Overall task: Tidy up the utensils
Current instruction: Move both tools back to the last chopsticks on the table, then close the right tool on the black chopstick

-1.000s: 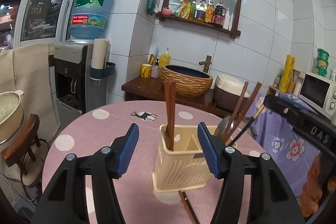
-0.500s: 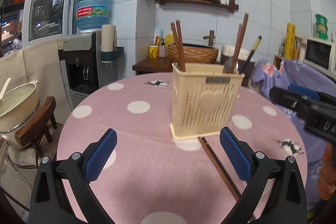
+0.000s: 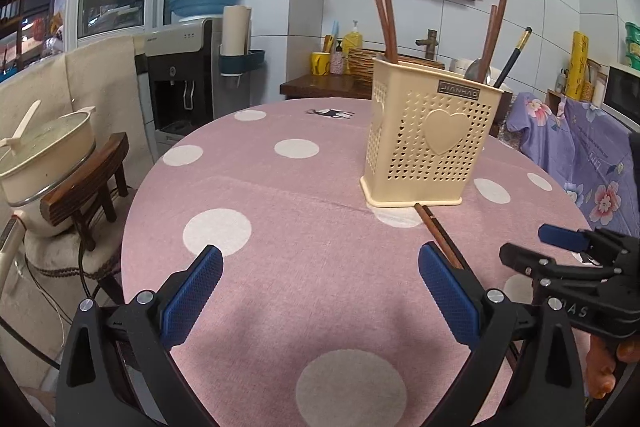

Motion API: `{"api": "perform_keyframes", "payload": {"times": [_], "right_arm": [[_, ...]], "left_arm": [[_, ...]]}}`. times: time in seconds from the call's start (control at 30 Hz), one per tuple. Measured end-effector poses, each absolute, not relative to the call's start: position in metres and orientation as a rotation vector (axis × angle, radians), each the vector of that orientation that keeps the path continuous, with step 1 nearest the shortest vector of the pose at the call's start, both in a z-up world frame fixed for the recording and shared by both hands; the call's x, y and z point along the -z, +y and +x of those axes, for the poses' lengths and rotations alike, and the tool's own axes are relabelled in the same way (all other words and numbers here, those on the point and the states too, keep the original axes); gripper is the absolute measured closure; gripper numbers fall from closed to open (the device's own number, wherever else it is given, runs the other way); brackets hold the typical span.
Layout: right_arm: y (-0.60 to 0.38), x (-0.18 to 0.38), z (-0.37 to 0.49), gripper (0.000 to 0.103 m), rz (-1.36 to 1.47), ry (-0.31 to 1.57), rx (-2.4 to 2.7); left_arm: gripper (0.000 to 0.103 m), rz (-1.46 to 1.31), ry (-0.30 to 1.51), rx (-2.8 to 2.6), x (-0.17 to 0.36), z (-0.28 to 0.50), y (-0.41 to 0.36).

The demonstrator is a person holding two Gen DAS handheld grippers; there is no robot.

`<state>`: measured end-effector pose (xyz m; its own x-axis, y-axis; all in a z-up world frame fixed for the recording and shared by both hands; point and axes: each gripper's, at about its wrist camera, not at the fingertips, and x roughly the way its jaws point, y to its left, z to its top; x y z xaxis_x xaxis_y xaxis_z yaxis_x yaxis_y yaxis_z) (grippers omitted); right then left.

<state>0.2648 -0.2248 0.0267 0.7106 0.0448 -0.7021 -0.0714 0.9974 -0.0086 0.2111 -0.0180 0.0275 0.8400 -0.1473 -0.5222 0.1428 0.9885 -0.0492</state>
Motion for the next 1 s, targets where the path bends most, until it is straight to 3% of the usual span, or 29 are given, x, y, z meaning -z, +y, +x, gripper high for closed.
{"api": "perform_keyframes", "payload": {"times": [0.27, 0.8, 1.0], "right_arm": [[-0.213, -0.012, 0.266, 0.045, -0.071, 0.832, -0.088], [-0.212, -0.001, 0.279, 0.054, -0.089, 0.904, -0.088], [-0.205, 0.001, 0.288, 0.072, -0.073, 0.948, -0.079]], "left_arm": [[0.021, -0.037, 0.590, 0.156, -0.022, 0.210, -0.015], [0.024, -0.058, 0.610, 0.172, -0.018, 0.212, -0.015], [0.025, -0.057, 0.620, 0.182, -0.016, 0.213, -0.019]]}}
